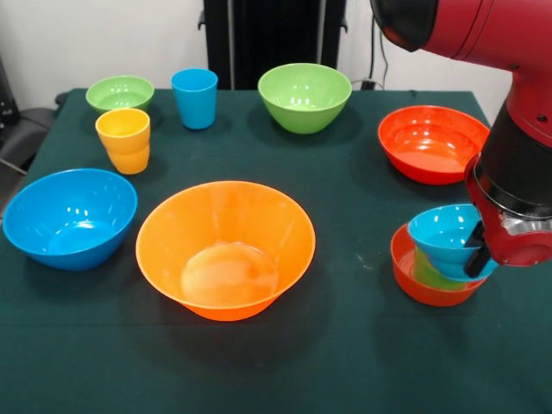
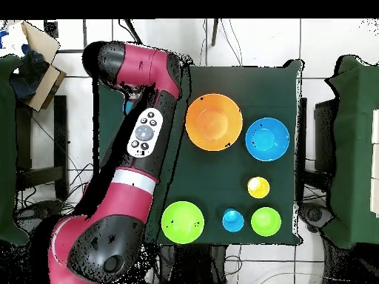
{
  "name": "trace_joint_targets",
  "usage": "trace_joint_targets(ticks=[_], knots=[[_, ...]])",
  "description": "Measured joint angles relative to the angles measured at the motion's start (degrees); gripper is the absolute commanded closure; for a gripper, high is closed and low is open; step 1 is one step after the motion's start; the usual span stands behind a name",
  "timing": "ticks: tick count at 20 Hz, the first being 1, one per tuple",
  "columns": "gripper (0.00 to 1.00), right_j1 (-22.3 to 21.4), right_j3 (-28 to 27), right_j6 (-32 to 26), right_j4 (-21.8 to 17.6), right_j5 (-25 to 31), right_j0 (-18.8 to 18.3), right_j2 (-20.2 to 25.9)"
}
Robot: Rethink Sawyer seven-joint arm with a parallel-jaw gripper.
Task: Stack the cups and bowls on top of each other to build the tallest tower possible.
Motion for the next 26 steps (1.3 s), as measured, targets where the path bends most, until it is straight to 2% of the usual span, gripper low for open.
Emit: trace_joint_targets(ticks=[10,18,26], knots=[[1.00,1.7,-3.5,0.1,0.8,3.4,0.1,-2.1],[1.00,2.5,-3.6,0.1,0.8,7.4,0.4,-3.9],[1.00,2.5,-3.0,0.1,0.6,7.9,1.0,-4.7]])
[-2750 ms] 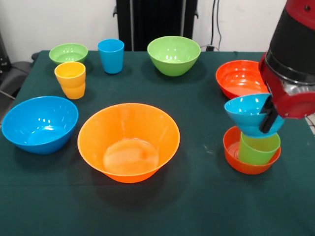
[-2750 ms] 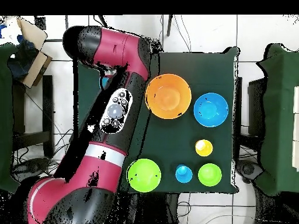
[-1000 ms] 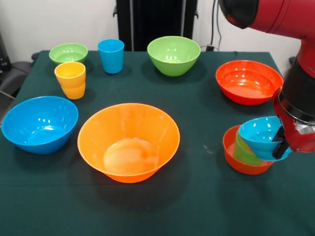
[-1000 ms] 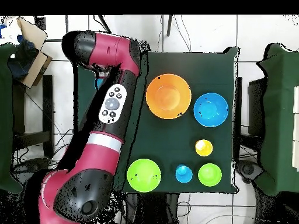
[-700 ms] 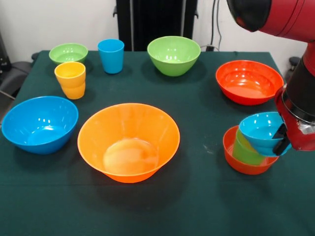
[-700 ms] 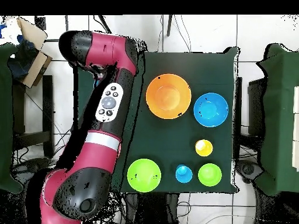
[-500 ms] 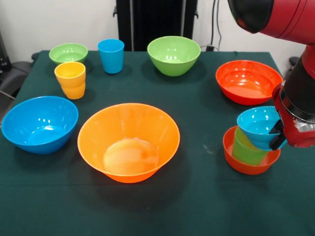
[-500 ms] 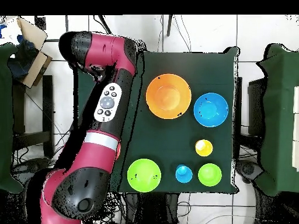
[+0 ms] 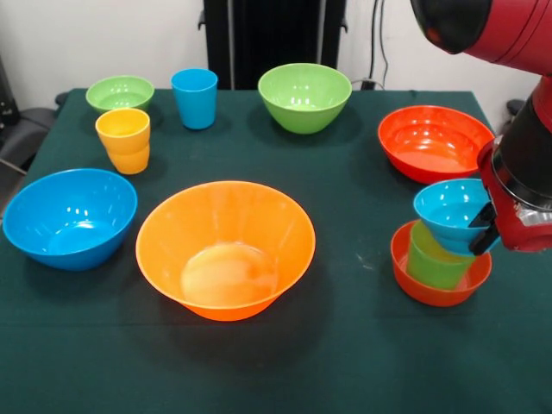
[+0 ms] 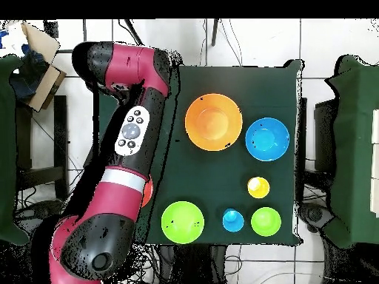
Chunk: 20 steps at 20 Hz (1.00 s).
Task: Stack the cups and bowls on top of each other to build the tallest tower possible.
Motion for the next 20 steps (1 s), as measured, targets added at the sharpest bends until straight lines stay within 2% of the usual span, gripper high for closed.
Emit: trace_joint_targets(ticks=[20], knots=[[1.00,-0.3,6.0,0.0,-2.2,0.0,0.3,-0.4]])
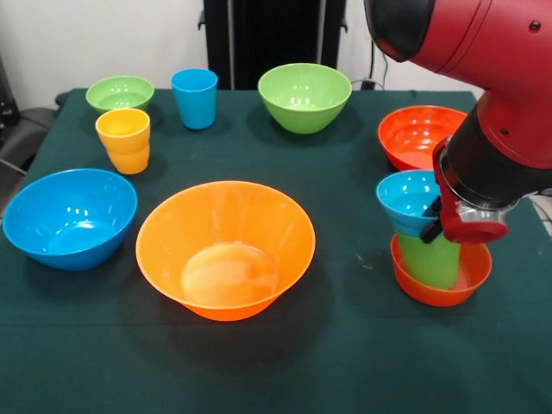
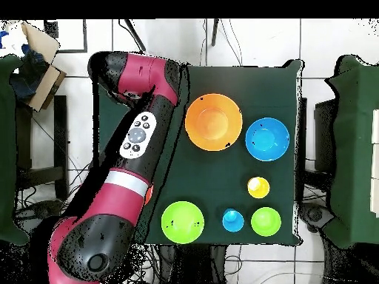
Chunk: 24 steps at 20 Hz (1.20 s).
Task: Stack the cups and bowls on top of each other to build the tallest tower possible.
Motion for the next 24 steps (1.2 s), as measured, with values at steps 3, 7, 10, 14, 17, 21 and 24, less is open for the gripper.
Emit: trace_joint_targets(ticks=[3,7,10,14,17,21,24], knots=[[1.00,-0.1,0.5,0.0,0.0,0.0,0.0,0.0],[1.00,-0.2,0.6,0.0,0.0,0.0,0.0,0.0],[1.00,-0.2,0.6,0.0,0.0,0.0,0.0,0.0],[1.00,-0.2,0.6,0.0,0.0,0.0,0.0,0.0],[1.00,-0.2,0.6,0.0,0.0,0.0,0.0,0.1],[1.00,-0.2,0.6,0.0,0.4,0.0,0.0,0.3],[1.00,-0.2,0.6,0.0,1.2,0.0,0.0,0.6]])
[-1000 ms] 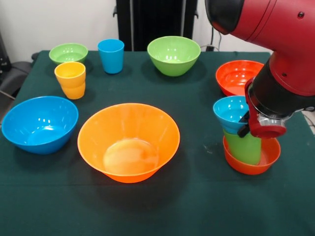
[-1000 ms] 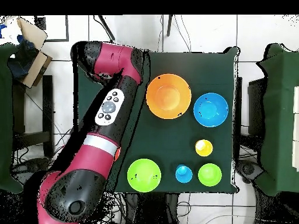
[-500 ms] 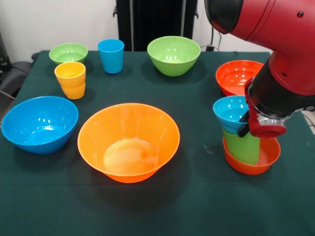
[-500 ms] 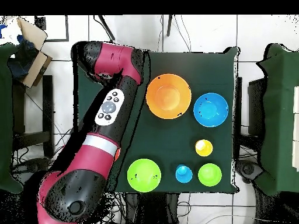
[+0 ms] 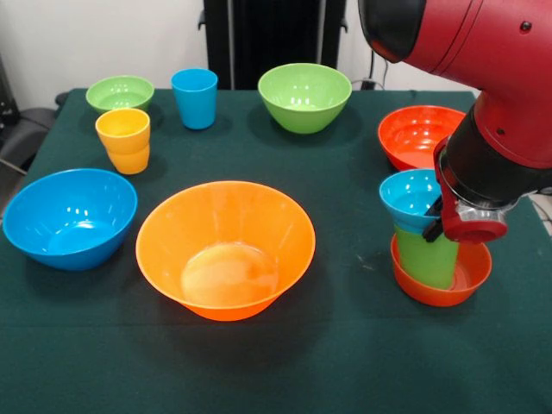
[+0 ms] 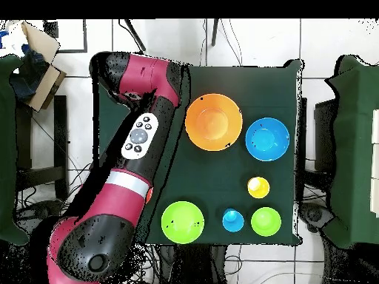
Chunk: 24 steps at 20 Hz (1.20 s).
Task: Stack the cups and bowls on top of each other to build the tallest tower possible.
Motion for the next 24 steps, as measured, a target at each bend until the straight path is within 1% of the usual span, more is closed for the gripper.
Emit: trace_joint_targets(ticks=[9,16,24], knots=[[1.00,0.0,-0.5,0.0,1.3,-1.7,-0.2,0.5],[1.00,0.4,-3.1,0.0,2.1,-2.1,-1.0,0.4],[1.00,0.7,-4.4,0.0,2.2,-3.0,-1.3,0.4]])
